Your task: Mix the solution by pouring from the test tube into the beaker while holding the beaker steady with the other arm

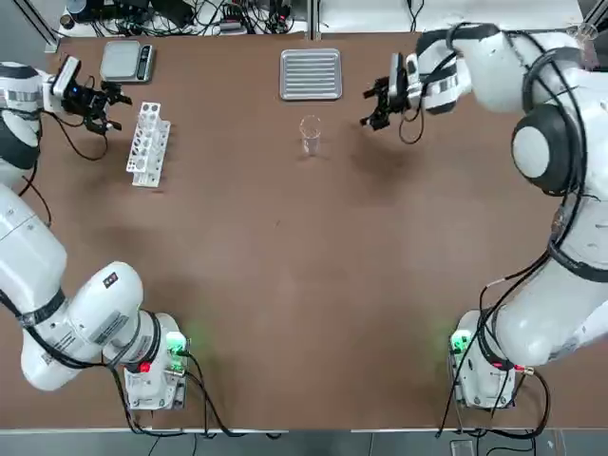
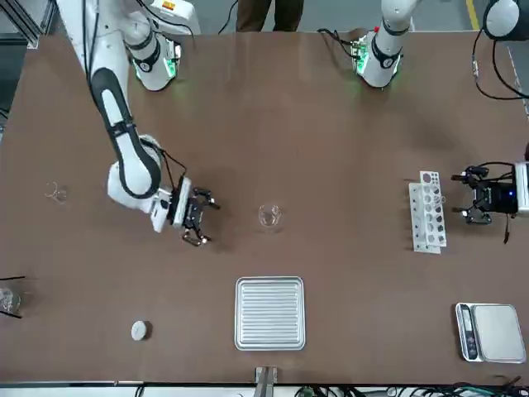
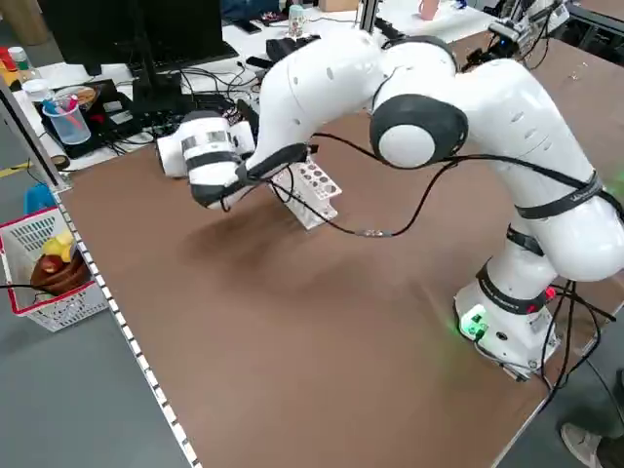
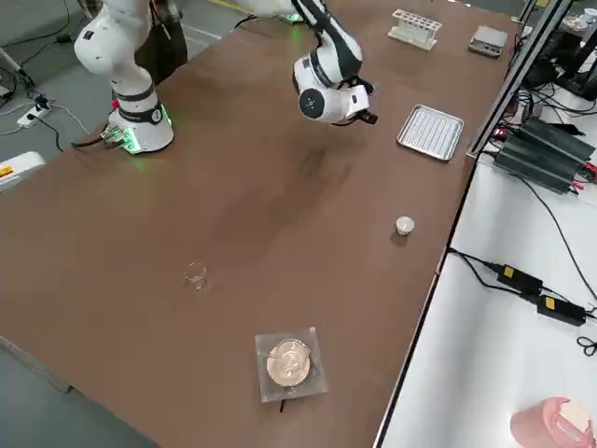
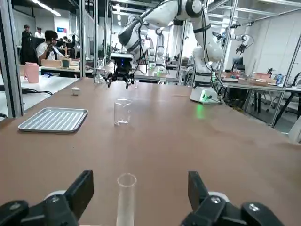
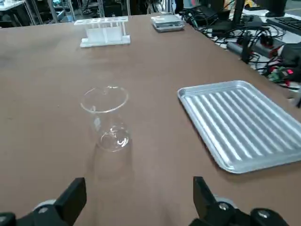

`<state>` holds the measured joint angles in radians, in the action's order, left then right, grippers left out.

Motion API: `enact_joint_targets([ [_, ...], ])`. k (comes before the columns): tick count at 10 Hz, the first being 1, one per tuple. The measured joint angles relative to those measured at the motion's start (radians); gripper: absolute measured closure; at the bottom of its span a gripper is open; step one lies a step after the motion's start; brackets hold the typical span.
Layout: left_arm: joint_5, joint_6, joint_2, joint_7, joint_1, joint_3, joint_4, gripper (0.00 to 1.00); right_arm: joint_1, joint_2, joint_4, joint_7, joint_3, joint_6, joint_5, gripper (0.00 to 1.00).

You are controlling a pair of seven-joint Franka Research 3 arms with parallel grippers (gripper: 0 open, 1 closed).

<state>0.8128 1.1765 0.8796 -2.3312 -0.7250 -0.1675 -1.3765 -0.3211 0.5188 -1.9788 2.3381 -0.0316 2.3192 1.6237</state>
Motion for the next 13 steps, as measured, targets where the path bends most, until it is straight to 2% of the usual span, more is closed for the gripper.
enact_joint_targets([
  [4, 0.001, 0.000, 0.053, -0.010, 0.005, -0.013, 0.001, 0.17, -0.087, 0.081, 0.003, 0.025, 0.000, 0.005, 0.161, 0.00],
  [7, 0.018, 0.009, 0.073, -0.069, 0.008, -0.017, 0.002, 0.25, -0.135, 0.118, 0.039, 0.090, 0.001, 0.062, 0.183, 0.00],
  [8, 0.023, 0.025, 0.081, -0.094, 0.009, -0.018, 0.003, 0.33, -0.144, 0.118, 0.051, 0.111, 0.001, 0.065, 0.186, 0.00],
  [10, 0.030, 0.049, 0.093, -0.102, 0.011, -0.021, 0.007, 0.38, -0.169, 0.127, 0.068, 0.129, 0.001, 0.075, 0.232, 0.00],
  [13, 0.035, 0.053, 0.095, -0.101, 0.011, -0.021, 0.009, 0.41, -0.204, 0.184, 0.093, 0.144, 0.002, 0.079, 0.289, 0.00],
])
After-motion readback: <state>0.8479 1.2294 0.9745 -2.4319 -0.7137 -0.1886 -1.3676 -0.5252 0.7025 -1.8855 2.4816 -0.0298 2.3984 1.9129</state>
